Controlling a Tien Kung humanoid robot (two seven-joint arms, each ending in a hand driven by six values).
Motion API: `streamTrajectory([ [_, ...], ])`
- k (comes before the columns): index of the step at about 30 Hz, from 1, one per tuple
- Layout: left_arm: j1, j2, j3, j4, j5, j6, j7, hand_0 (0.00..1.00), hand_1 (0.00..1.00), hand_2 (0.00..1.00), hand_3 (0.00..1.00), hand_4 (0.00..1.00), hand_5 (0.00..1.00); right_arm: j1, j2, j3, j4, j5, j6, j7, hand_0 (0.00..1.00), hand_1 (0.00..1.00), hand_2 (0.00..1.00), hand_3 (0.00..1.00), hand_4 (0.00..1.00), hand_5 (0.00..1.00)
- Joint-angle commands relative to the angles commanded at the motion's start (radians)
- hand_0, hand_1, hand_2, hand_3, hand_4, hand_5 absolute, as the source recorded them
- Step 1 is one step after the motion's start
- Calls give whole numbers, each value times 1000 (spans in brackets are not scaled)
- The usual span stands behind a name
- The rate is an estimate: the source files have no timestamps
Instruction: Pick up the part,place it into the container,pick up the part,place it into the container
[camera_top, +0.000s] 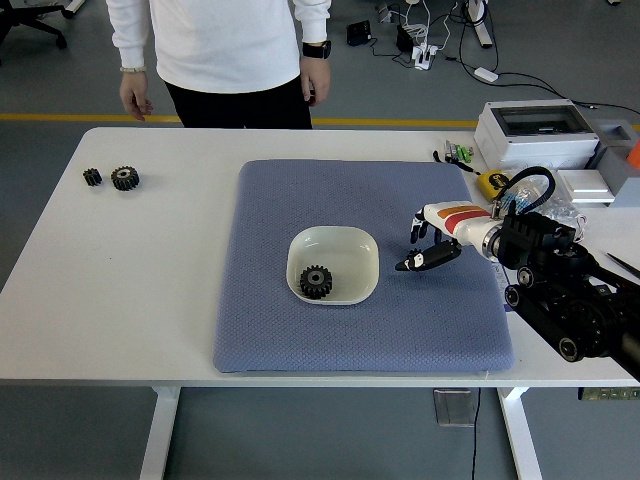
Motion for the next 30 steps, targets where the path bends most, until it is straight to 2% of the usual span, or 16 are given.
streamTrajectory([
  [6, -1, 1, -1, 0, 3, 0, 1, 715, 676, 677, 568, 602, 568, 3, 17, -14, -28, 11, -18, 4, 242, 466, 604, 549, 998, 580],
  [7, -1, 1, -1, 0, 3, 0, 1, 715, 676, 677, 568, 601, 566, 3, 18, -17, -32, 12, -23, 4, 226, 455, 566, 534, 998, 548],
  [12, -2, 0, 1, 0, 5, -1, 2, 715, 676, 677, 568, 601, 566, 1, 33, -21, -66, 20, -51, 10, 226, 455, 566, 534, 998, 548],
  [13, -3, 0, 1, 0, 5, -1, 2, 715, 676, 677, 568, 601, 567, 0, 35, -18, -73, 22, -58, 12, 220, 449, 538, 506, 945, 512],
  [18, -4, -1, 1, 0, 7, -1, 2, 715, 676, 677, 568, 601, 567, -4, 46, -15, -105, 26, -82, 24, 220, 449, 538, 506, 945, 512],
  [19, -4, -1, 1, 0, 7, -1, 3, 715, 676, 676, 568, 601, 567, -5, 47, -14, -110, 27, -86, 26, 200, 452, 521, 495, 846, 481],
  [24, -3, -1, 2, 0, 8, -2, 4, 715, 676, 676, 568, 601, 567, -9, 58, -18, -141, 39, -114, 41, 200, 452, 521, 495, 846, 481],
  [25, -4, -1, 2, 0, 8, -2, 4, 715, 676, 677, 568, 602, 568, -11, 60, -19, -147, 42, -119, 43, 208, 444, 505, 489, 800, 476],
  [30, -4, -2, 2, 0, 10, -2, 4, 715, 676, 677, 568, 602, 568, -18, 66, -29, -160, 62, -141, 53, 208, 444, 505, 489, 800, 476],
])
